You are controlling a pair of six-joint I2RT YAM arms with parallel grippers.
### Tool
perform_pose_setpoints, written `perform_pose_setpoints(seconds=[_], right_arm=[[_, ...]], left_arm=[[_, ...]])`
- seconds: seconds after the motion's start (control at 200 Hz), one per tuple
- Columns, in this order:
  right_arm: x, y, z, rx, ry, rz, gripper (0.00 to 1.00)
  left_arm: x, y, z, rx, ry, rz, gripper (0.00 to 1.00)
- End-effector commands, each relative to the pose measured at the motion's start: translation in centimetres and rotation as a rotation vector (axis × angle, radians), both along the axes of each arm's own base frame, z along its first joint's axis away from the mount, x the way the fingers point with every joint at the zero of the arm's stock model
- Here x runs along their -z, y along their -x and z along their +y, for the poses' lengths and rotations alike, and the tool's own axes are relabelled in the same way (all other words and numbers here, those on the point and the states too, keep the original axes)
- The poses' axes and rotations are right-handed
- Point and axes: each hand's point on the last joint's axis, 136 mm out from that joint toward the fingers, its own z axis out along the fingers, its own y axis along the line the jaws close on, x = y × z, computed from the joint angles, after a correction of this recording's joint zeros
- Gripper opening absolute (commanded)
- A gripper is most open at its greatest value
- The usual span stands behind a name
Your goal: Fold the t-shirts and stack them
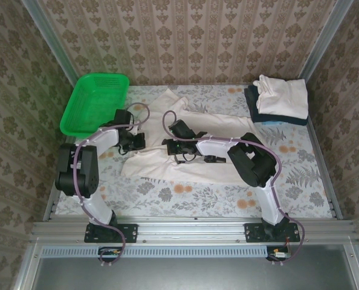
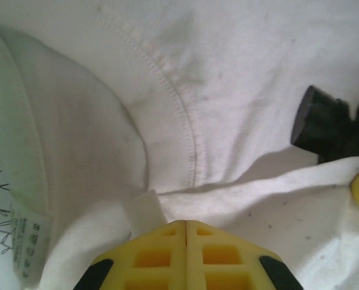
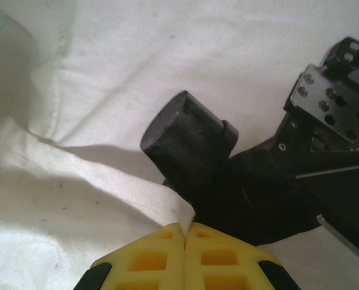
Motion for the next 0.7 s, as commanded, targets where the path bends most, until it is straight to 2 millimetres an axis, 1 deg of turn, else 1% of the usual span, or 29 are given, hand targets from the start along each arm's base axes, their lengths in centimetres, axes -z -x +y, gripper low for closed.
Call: perform_pose_setpoints(seconds=[0.0,0.095,0.135,0.185,0.245,0.305,0.35,0.41,0.455,0.515,0.575,0.62,0.665,0.695], right_arm=[[-4.7,-0.3,0.2,-0.027,-0.065,-0.119,0.03],[-5.6,-0.1,0.1,-0.039,-0.095,-0.182,0.03],[-5.4,-0.2,-0.2,-0.029,-0.087,-0.196,0.04],[-4.7,-0.4,-0.4,-0.021,-0.068,-0.202,0.04],[-3.4,-0.8,-0.7,-0.005,-0.034,-0.199,0.04],[-2.1,-1.1,-1.0,0.007,-0.007,-0.179,0.05],[-1.4,-1.0,-1.0,0.009,0.003,-0.169,0.06],[-0.6,-0.9,-1.3,0.016,0.007,-0.156,0.08],[-0.3,-0.7,-1.3,0.016,0.010,-0.146,0.10],[0.0,-0.5,-1.7,0.019,0.027,-0.130,0.14],[-0.2,-0.2,-2.3,0.026,0.058,-0.112,0.24],[-0.7,0.0,-2.8,0.022,0.077,-0.107,0.26],[-1.6,0.1,-3.4,0.025,0.094,-0.114,0.27],[-2.3,0.1,-3.9,0.032,0.104,-0.118,0.30]], left_arm=[[-5.1,-1.2,-0.6,0.024,0.061,-0.146,0.00],[-7.2,-2.2,-0.5,0.022,0.071,-0.274,0.00],[-7.3,-2.3,-0.5,0.021,0.075,-0.313,0.00],[-7.2,-3.1,-0.3,0.006,0.070,-0.360,0.00],[-5.9,-3.9,-0.1,-0.004,0.057,-0.368,0.00],[-3.9,-4.4,0.1,-0.020,0.037,-0.314,0.00],[-2.2,-4.6,0.8,-0.053,-0.005,-0.254,0.00],[-0.2,-4.4,1.4,-0.075,-0.040,-0.171,0.00],[0.8,-4.2,1.7,-0.094,-0.060,-0.132,0.00],[1.7,-3.8,2.7,-0.136,-0.104,-0.091,0.11],[1.6,-3.7,3.5,-0.162,-0.149,-0.076,0.27],[1.2,-3.8,4.0,-0.176,-0.176,-0.072,0.30],[0.5,-4.2,3.9,-0.169,-0.180,-0.081,0.37],[-0.1,-4.6,3.8,-0.166,-0.179,-0.091,0.40]])
